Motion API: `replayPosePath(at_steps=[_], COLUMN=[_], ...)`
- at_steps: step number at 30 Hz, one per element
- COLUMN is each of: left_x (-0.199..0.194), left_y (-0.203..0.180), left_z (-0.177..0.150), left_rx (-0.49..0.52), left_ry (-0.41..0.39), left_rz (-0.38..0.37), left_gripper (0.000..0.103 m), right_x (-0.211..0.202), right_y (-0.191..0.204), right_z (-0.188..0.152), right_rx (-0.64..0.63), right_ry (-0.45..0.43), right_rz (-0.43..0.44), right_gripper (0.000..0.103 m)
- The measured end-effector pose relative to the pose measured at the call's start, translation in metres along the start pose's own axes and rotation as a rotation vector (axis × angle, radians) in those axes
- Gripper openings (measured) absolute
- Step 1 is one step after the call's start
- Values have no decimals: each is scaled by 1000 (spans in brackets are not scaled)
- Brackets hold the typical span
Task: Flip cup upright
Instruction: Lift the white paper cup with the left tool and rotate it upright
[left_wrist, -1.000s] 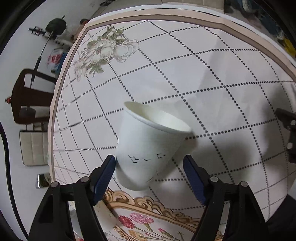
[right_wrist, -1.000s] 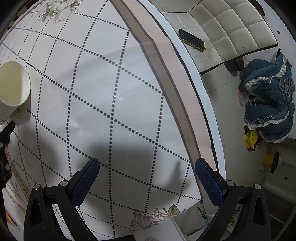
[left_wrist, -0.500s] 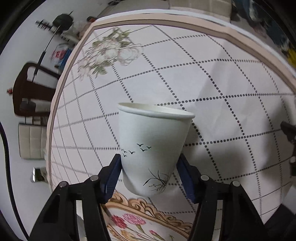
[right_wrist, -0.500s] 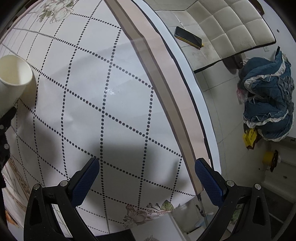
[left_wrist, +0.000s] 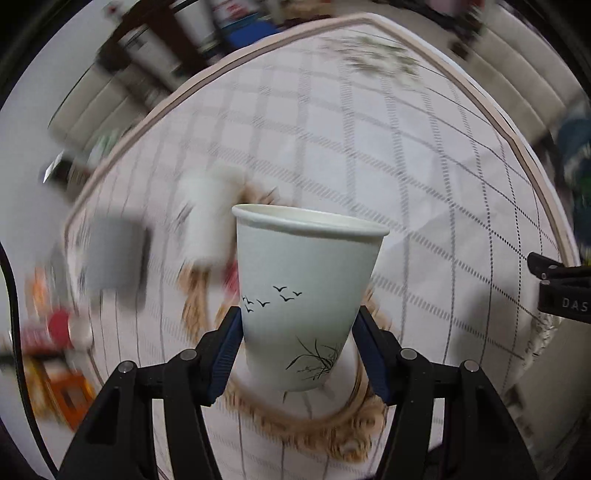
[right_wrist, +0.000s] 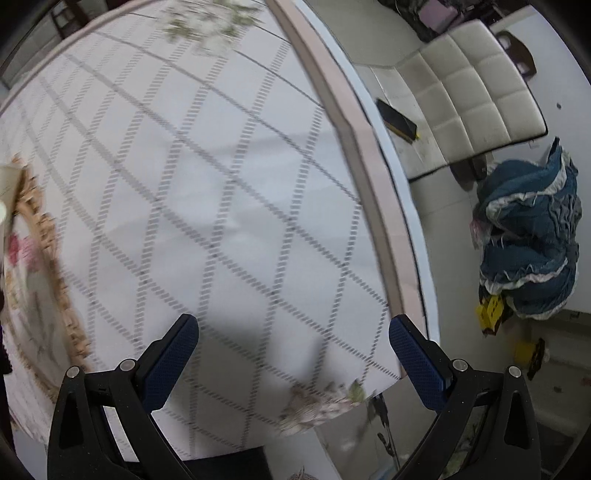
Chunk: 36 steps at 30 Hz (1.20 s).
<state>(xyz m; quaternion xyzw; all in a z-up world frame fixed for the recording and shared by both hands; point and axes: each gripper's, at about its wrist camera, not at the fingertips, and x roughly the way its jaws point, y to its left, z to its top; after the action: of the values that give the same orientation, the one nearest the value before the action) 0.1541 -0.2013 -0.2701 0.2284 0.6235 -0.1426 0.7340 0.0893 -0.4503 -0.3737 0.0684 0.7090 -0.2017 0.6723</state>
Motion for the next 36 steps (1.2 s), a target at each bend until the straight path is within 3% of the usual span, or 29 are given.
replayPosePath(at_steps=[6, 10, 16, 21, 31, 33, 34, 36], left_x=[-5, 11, 38, 56, 80, 80, 80, 80], left_y=[64, 96, 106, 100, 82, 80, 79, 76], left_z=[-69, -106, -137, -146, -139, -136, -135, -133], left_rx=[-294, -495, -656, -667, -604, -587, -578, -565], left_ry=[51, 91, 94, 83, 139, 142, 142, 138], left_rz=[-78, -189, -298, -317, -294, -276, -264, -246], left_gripper=[57, 57, 57, 57, 59, 59, 61, 76], right_x=[-30, -36, -20, -10, -8, -5, -5, -6], right_y=[66, 107, 146, 151, 140, 132, 132, 131], right_z=[-36, -59, -82, -98, -107, -93, -93, -96], right_rx=[-70, -136, -183, -189, -157, -155, -155, -152], right_ry=[-51, -68, -44, -35, -16, -13, -12, -12], right_rz=[26, 23, 21, -2, -25, -29, -29, -29], right_gripper=[103, 103, 103, 103, 103, 103, 103, 103])
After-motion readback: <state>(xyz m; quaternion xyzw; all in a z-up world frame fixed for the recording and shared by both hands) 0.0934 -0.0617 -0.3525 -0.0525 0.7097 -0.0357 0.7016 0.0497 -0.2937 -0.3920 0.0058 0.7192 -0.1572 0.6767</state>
